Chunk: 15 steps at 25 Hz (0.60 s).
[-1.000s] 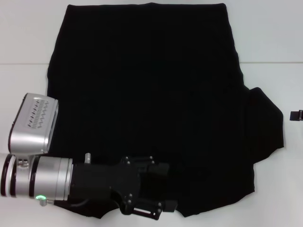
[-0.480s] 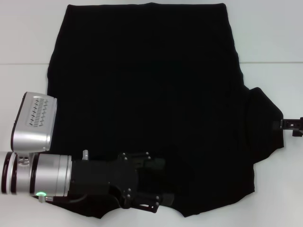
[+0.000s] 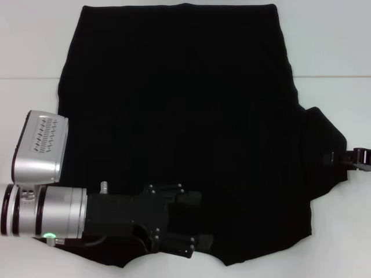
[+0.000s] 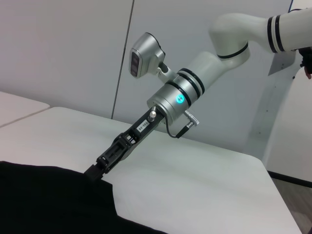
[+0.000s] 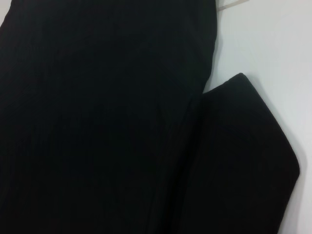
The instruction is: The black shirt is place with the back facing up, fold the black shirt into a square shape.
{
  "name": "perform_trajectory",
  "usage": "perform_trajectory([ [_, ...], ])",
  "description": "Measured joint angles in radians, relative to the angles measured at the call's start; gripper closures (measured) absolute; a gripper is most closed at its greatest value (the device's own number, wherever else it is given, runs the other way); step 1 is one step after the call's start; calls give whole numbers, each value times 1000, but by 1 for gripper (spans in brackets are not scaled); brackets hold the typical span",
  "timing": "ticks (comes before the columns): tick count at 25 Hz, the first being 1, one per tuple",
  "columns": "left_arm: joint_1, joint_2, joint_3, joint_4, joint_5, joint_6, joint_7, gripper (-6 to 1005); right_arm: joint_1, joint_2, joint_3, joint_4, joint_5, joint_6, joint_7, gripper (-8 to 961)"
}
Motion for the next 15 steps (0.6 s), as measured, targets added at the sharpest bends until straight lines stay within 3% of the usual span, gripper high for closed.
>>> perform_trajectory([
  [7,1,2,-18,0,-2,7,0,108,3,8,-2,0,-1,6,4,230],
  [15,6,2,-24,0,-2,12,0,108,-6,11,3,0,-1,22,-2,533],
])
